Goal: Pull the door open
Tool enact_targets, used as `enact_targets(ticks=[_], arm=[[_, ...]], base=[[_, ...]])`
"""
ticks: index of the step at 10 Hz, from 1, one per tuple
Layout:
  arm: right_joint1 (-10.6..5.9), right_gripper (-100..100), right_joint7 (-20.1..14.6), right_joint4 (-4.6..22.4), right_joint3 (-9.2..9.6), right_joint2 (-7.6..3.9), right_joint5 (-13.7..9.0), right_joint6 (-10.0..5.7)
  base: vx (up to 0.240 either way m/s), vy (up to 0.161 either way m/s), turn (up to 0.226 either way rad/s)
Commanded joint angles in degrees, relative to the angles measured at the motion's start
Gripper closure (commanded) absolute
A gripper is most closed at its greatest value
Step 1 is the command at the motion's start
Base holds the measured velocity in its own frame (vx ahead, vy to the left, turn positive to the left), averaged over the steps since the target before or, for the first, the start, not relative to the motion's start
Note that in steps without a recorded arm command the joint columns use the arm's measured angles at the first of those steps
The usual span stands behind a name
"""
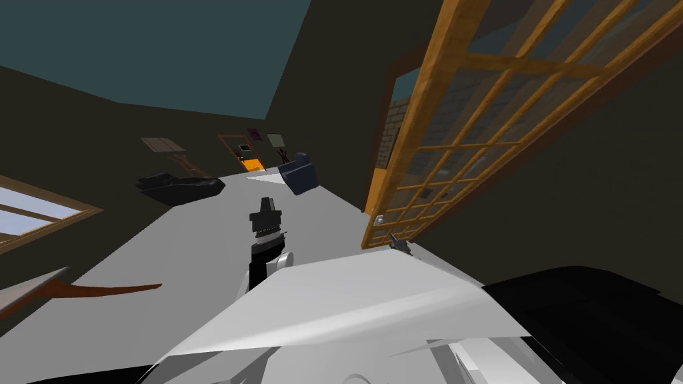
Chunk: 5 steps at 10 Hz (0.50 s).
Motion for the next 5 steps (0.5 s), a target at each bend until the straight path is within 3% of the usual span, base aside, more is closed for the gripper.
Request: enact_targets(ticks=[1, 2, 5], arm=[[0.00, -100, 0.00, 0.00, 0.00, 0.00, 0.00, 0.00], [-0.91, -100, 0.65, 0.01, -0.59, 0.72, -0.21, 0.99], [-2.02, -100, 1.33, 0.11, -1.21, 1.52, -0.40, 2.04]], base=[[-0.079, 0.033, -0.027], [0.091, -0.018, 0.049], [0.236, -0.016, 0.063]])
